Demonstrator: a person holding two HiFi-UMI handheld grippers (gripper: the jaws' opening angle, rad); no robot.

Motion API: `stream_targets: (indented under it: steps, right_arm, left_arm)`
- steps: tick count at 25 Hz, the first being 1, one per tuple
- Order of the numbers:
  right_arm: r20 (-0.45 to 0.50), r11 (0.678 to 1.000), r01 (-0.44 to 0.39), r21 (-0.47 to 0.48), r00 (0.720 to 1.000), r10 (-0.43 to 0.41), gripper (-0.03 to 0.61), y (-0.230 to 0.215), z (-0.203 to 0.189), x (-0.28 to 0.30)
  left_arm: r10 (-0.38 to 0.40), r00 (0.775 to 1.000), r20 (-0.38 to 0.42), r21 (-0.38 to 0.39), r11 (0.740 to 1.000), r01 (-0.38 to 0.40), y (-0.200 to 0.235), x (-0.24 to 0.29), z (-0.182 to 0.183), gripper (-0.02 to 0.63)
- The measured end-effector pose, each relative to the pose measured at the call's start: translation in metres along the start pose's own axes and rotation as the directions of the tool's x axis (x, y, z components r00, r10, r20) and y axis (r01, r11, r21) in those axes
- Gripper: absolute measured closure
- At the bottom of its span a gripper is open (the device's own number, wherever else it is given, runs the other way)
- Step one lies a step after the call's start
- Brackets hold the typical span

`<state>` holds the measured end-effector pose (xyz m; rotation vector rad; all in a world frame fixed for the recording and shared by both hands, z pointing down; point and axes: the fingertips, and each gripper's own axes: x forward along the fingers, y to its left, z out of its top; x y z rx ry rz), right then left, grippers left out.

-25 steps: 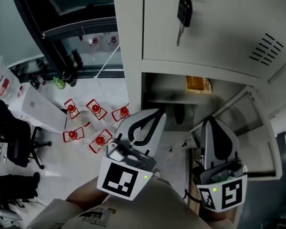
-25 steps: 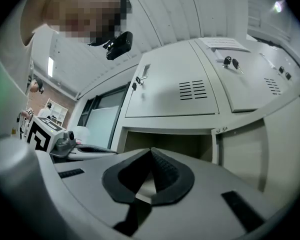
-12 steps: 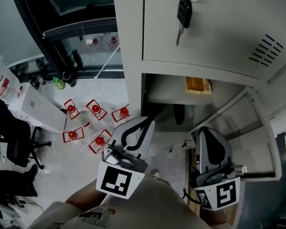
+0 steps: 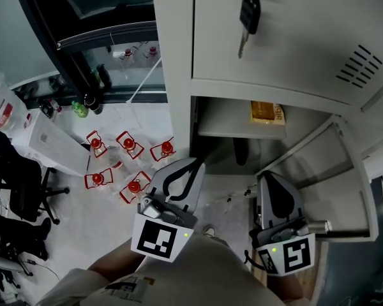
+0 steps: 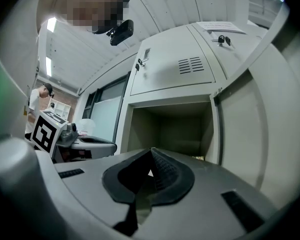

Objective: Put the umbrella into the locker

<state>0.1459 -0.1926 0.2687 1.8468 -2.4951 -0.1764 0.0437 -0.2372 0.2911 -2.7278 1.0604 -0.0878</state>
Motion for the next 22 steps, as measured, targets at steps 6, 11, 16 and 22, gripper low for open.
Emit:
stream_targets:
  steps: [6,11,16,22]
  right_arm:
    - [-0.012,1.0,-0.001,0.016,1.0,0.002,0.572,0.002,-0.003,0.004]
    - [-0.014,1.0,0.007,0.016,1.0,-0.007,0.572,0.001,-0.005,0.006]
    - [-0.019,1.0,0.012,0.022,1.0,-0.012,0.572,0.0,-0.008,0.008]
    - [-0.028,0.999,0.021,0.042,0.999,-0.02,0.572,-0.003,-0.014,0.011]
  left_arm:
    - [-0.006,1.0,-0.012,0.003,1.0,0.006,0.0,-0.001,-0.002,0.605]
    - [-0.003,1.0,-0.01,-0.01,1.0,0.003,0.003,0.0,-0.003,0.606]
    - [-0.002,1.0,-0.014,-0.004,1.0,0.002,0.004,0.002,-0.004,0.605]
    - [0.003,1.0,-0.012,-0.01,1.0,-0.003,0.006,0.004,-0.004,0.605]
